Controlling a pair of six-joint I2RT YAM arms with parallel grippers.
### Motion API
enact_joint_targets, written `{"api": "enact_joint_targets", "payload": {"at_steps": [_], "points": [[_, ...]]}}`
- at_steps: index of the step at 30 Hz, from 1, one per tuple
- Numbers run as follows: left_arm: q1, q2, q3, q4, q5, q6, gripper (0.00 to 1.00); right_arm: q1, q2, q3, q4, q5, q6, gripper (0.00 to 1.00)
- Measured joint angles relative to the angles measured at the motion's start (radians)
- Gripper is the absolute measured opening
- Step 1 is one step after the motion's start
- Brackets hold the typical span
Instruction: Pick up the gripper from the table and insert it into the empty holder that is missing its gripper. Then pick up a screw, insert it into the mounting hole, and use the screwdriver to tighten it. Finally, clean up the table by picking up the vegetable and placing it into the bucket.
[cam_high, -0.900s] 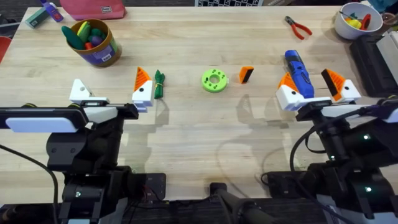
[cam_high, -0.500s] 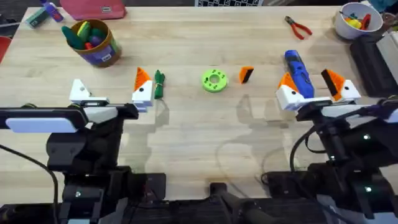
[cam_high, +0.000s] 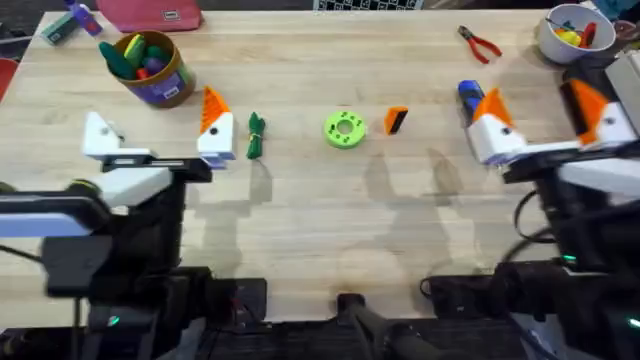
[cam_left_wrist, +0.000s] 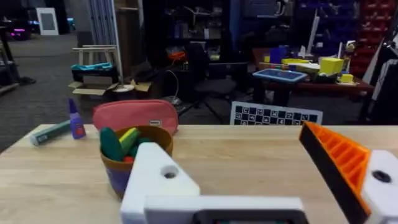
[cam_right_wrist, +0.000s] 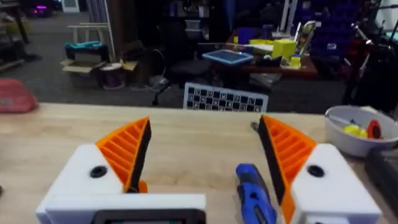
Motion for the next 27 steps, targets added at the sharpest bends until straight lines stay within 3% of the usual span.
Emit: {"api": "enact_joint_targets", "payload": {"at_steps": [4, 9, 20, 27], "points": [[0.000, 0.050, 0.133, -0.090, -0.013, 0.000, 0.985, 0.000, 0.078, 0.149, -0.077, 0.000, 0.000, 0.993], [0.000, 0.212, 0.337, -0.247, -0.018, 0.008, 0.985, 0.000, 0.268, 0.358, -0.235, 0.000, 0.000, 0.993], [0.000, 0.757, 0.780, -0.639, -0.028, 0.042, 0.985, 0.000, 0.822, 0.818, -0.735, -0.006, 0.001, 0.994], [0.000, 1.072, 1.000, -0.850, -0.028, 0.046, 0.985, 0.000, 1.070, 0.989, -0.938, -0.006, 0.001, 0.993]]}}
